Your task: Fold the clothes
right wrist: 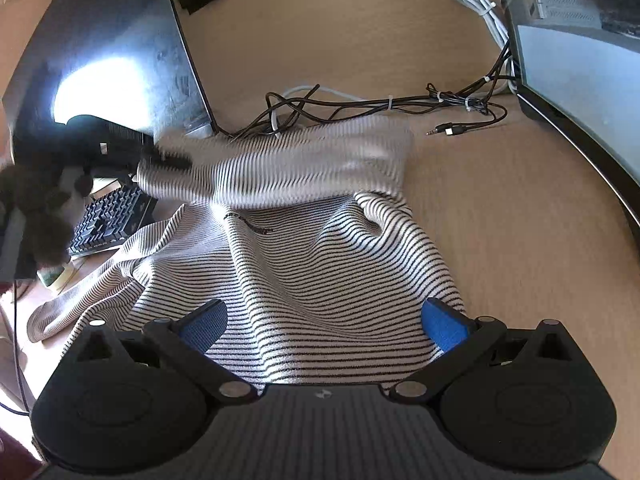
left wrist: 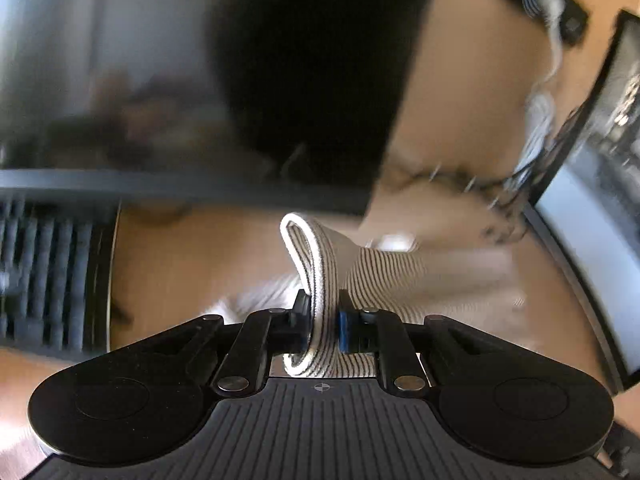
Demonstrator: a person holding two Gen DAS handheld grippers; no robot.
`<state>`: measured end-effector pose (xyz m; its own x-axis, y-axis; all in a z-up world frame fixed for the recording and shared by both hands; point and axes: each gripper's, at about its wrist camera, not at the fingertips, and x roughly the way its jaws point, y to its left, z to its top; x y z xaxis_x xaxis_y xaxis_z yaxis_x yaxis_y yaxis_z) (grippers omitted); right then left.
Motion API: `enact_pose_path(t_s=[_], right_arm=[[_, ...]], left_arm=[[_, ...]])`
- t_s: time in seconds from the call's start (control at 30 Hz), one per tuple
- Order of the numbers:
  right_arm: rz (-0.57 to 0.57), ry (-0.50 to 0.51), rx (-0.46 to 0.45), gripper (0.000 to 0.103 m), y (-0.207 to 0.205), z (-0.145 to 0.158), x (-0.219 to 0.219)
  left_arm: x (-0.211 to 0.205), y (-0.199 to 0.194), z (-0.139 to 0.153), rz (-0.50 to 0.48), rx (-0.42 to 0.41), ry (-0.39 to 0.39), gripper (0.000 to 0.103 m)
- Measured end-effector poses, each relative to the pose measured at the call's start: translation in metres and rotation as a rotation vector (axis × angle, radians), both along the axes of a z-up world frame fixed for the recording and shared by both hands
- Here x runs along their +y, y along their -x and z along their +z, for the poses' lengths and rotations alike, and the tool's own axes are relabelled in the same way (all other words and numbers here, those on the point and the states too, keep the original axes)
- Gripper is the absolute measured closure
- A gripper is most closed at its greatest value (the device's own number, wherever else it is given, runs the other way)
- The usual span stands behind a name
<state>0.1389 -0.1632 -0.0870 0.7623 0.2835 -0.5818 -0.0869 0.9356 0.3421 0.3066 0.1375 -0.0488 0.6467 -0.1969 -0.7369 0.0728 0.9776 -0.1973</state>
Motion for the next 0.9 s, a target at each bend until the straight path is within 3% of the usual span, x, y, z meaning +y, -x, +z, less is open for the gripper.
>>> enact_pose_path(t_s=[0.07, 0.17, 0.23, 0.43, 0.53, 0.67, 0.77, 0.9], right_arm=[[0.008, 0.015, 0.008, 0.0, -0.001, 0.001, 0.002], [0.028, 0.061, 0.033, 0.0, -0.006, 0.004, 0.007], [0.045, 0.107, 0.055, 0.0, -0.009, 0.006, 0.014], [0.142, 0.274, 0.127, 0.0, -0.019, 0.008, 0.032], [0.142, 0.212, 0.157, 0.0, -0.026, 0.019, 0.024], [0.141, 0.194, 0.076, 0.0, -0.034, 0.038, 0.029], [0.155, 0.207, 0.018, 0.0, -0.046, 0.044, 0.044], [0.173, 0.118, -0.008, 0.0, -0.061, 0.051, 0.061]], left_arm=[[0.007, 0.001, -0.014, 0.025, 0.04, -0.028, 0.071], [0.023, 0.006, -0.019, 0.073, 0.046, -0.035, 0.069], [0.039, 0.018, -0.007, 0.122, 0.02, -0.035, 0.054], [0.103, 0.088, 0.023, 0.269, -0.031, -0.024, 0.031], [0.139, 0.126, 0.019, 0.391, 0.011, -0.076, 0.029], [0.177, 0.159, 0.005, 0.553, 0.102, -0.108, 0.028], [0.186, 0.17, 0.001, 0.583, 0.119, -0.098, 0.028], [0.189, 0.172, -0.004, 0.59, 0.128, -0.078, 0.026]])
